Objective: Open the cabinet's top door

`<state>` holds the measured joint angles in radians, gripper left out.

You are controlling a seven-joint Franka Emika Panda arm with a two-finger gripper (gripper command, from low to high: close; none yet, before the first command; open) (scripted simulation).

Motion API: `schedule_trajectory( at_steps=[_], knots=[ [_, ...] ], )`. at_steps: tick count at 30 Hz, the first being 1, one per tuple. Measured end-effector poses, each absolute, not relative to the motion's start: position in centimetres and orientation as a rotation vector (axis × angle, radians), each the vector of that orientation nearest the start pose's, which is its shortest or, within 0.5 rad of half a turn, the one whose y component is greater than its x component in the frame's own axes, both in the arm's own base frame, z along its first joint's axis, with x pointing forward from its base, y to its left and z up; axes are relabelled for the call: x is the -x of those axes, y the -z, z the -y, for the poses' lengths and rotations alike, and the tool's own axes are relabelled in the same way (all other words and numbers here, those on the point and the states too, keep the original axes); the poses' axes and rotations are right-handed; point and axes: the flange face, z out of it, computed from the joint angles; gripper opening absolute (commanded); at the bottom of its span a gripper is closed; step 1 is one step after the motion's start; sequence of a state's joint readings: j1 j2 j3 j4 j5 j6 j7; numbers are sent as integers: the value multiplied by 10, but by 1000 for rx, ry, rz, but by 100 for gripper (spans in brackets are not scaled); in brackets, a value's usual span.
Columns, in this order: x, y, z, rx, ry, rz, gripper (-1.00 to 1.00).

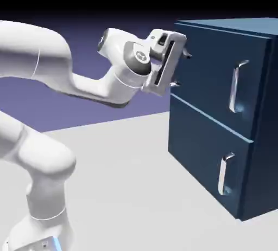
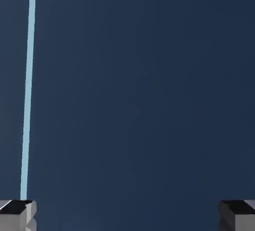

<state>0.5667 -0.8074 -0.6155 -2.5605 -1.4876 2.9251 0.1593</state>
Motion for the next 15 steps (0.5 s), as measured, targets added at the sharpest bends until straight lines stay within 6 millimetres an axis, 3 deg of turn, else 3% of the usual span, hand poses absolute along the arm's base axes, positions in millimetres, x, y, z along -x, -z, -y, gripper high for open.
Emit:
schedule_trajectory(
  at_steps=[15],
  knots=[
    [-388,-559,50,-1293,-1106,-1373,100]
  ],
)
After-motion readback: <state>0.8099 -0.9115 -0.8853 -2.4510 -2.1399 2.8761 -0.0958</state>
